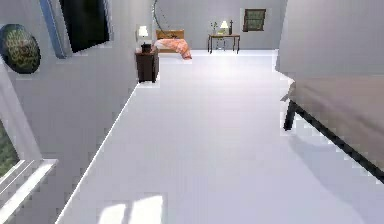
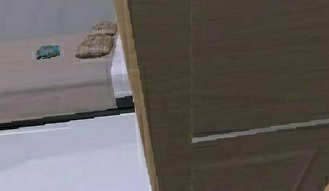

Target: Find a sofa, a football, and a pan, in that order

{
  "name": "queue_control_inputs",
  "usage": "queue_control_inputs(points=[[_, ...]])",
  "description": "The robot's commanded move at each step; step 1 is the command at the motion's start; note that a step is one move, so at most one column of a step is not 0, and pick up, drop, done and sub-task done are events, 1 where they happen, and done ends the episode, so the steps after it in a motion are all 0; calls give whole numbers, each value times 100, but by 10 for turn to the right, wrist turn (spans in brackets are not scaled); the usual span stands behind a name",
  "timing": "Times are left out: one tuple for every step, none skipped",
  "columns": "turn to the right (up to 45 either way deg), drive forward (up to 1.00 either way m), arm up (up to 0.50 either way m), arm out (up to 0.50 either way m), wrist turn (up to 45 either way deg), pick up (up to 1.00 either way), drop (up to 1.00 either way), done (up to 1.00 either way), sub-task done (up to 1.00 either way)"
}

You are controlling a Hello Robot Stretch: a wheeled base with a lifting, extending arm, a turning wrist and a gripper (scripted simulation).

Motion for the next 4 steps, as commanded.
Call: queue_control_inputs(points=[[0,100,0,0,0,0,0,0,0],[0,100,0,0,0,0,0,0,0],[30,0,0,0,0,0,0,0,0],[0,100,0,0,0,0,0,0,0]])
